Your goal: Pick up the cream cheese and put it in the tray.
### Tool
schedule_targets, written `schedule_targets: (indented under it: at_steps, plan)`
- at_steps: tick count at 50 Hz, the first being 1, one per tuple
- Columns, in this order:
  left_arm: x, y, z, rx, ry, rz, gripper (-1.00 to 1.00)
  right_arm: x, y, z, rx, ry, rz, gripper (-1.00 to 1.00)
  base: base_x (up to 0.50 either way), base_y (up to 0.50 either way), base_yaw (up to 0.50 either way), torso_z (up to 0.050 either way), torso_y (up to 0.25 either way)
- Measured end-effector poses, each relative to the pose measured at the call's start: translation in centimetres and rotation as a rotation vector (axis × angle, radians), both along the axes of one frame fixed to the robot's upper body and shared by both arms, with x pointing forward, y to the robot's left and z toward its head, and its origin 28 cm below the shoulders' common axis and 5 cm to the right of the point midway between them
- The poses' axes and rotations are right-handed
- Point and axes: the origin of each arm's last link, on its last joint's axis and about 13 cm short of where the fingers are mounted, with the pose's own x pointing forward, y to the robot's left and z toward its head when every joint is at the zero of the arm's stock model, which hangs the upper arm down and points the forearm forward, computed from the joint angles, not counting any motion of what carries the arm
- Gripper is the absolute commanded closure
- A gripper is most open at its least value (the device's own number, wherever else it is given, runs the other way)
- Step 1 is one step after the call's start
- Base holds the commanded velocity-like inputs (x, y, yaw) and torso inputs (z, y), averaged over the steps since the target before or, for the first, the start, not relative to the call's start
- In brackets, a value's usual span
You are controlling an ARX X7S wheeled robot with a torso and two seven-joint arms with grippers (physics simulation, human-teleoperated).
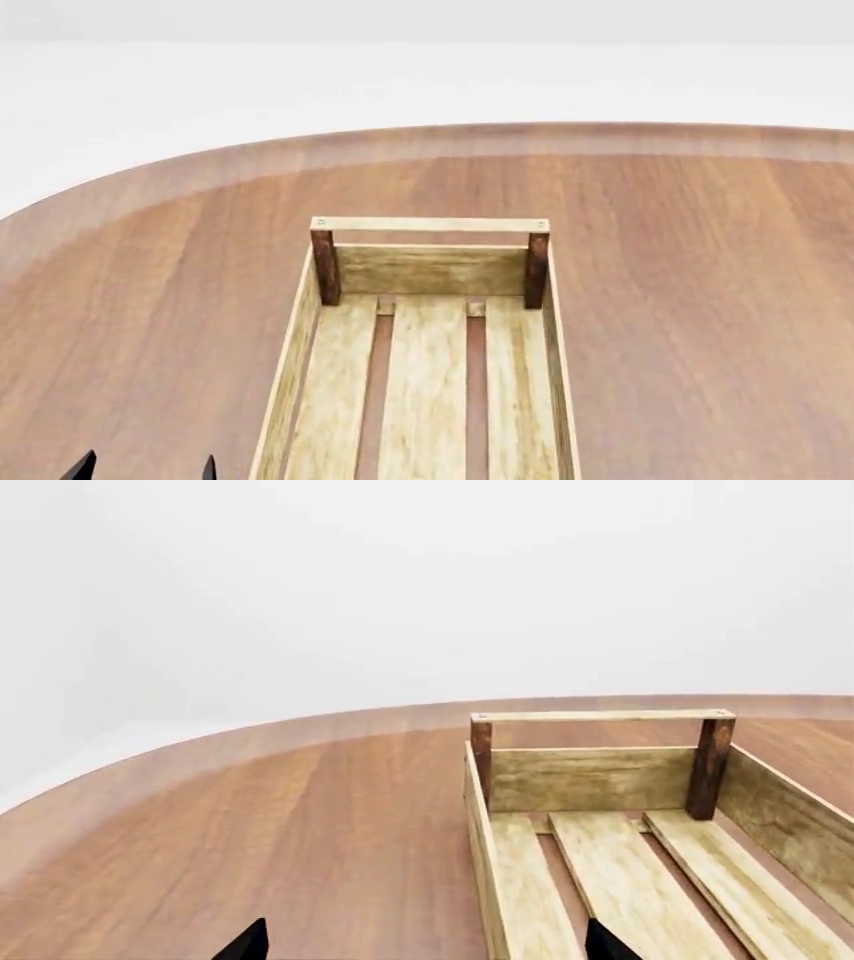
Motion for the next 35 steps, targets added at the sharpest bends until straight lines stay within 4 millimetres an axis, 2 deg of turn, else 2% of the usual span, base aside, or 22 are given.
schedule_targets:
  at_steps: [13,35]
  plan:
    - [0.0,0.0,0.0,0.0,0.001,0.0,-1.0,-1.0,-1.7,-0.4,0.006,0.01,-0.082,-1.0,0.0,0.0,0.0,0.0,0.0]
    - [0.0,0.0,0.0,-0.001,0.001,0.001,-1.0,-3.1,-4.4,-2.3,0.033,0.041,-0.208,-1.0,0.0,0.0,0.0,0.0,0.0]
